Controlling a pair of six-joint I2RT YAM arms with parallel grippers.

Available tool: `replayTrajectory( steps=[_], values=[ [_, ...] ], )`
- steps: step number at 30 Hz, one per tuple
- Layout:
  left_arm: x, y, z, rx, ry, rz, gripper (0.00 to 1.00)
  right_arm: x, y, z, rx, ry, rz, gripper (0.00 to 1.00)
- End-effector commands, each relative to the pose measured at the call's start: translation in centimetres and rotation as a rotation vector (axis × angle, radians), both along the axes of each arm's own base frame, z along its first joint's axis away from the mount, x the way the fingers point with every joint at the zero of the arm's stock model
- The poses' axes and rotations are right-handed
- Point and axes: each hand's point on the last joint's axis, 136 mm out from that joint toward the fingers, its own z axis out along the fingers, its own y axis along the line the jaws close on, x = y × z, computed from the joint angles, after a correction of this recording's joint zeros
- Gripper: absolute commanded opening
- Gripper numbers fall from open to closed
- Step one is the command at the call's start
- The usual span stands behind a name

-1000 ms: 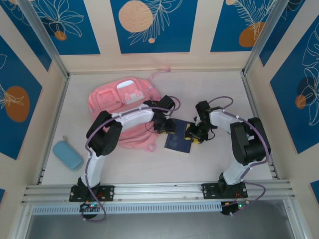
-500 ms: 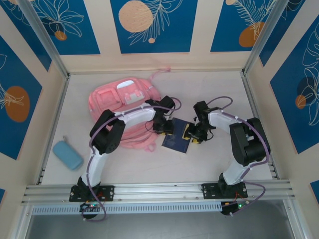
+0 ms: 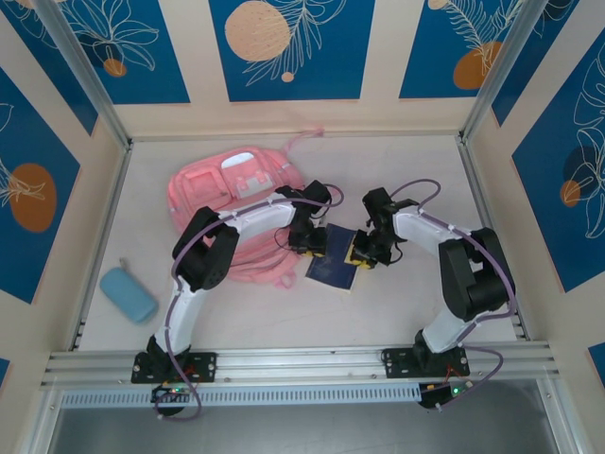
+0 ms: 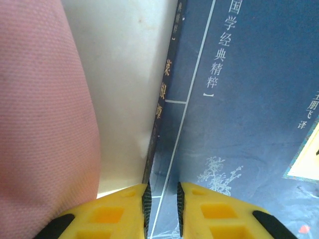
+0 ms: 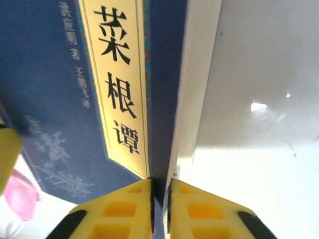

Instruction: Pack the student bag

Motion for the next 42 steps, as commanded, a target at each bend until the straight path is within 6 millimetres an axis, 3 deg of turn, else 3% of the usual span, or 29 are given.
replayTrajectory(
  steps=[1,4,7,12,16,19,26,30,35,38,42],
  values=[
    [-1.0,1.2,-2.6,0.068,0.064,-0.009,0.24,0.8,2.1,2.7,0.088,-0.038,-0.016,0.07],
    [-0.7,1.3,-1.5,0.06,0.04,0.002,0.25,0.7,1.0,3.0,0.05,-0.059,-0.049,0.0],
    [-0.3,0.8,0.6,0.017,0.001,0.011,0.28,0.8,0.8,4.0,0.083,-0.096,-0.053,0.0],
    [0.6,-0.3,6.6,-0.118,-0.09,0.013,0.47,1.5,0.5,6.9,0.16,-0.207,-0.011,0.0],
    [1.7,0.0,12.1,-0.258,-0.155,0.033,0.6,1.9,0.5,10.3,0.286,-0.327,0.041,0.0],
    [2.3,1.1,14.9,-0.358,-0.172,0.055,0.69,1.9,0.6,13.1,0.387,-0.405,0.071,0.0],
    [2.9,3.8,18.8,-0.588,-0.209,0.083,0.9,0.9,2.4,20.3,0.622,-0.574,0.173,0.0],
    [2.4,3.7,20.6,-0.733,-0.194,0.057,0.95,0.2,3.6,23.2,0.757,-0.618,0.226,0.0],
    [1.7,2.8,22.7,-0.856,-0.188,0.01,0.92,-0.4,4.6,25.1,0.864,-0.63,0.282,0.0],
    [1.6,2.4,24.2,-0.916,-0.199,-0.009,0.79,-0.4,4.8,25.5,0.891,-0.626,0.293,0.0],
    [1.7,2.3,25.2,-0.944,-0.209,-0.01,0.52,-0.2,4.7,25.4,0.889,-0.621,0.281,0.0]
  ],
)
